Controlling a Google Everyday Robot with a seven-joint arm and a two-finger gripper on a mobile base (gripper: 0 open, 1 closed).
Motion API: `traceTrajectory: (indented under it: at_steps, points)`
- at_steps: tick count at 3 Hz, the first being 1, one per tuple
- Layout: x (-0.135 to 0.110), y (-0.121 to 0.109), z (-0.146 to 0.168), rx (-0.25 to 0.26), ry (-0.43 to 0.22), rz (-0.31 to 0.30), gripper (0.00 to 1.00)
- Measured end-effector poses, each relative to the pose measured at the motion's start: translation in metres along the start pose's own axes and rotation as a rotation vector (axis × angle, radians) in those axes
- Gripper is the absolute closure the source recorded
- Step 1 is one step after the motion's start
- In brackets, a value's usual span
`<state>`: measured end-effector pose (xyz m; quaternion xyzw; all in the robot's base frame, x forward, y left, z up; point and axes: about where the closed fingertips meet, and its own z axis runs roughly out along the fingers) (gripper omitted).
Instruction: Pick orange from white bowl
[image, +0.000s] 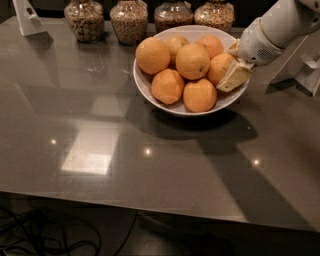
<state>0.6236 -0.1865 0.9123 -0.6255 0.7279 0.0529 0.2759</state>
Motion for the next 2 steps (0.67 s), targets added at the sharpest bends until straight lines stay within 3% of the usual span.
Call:
traceTrajectory:
  at_steps: [2]
  points:
    - [-0.021, 0.021, -0.056, -0.024, -0.114, -0.057, 1.00]
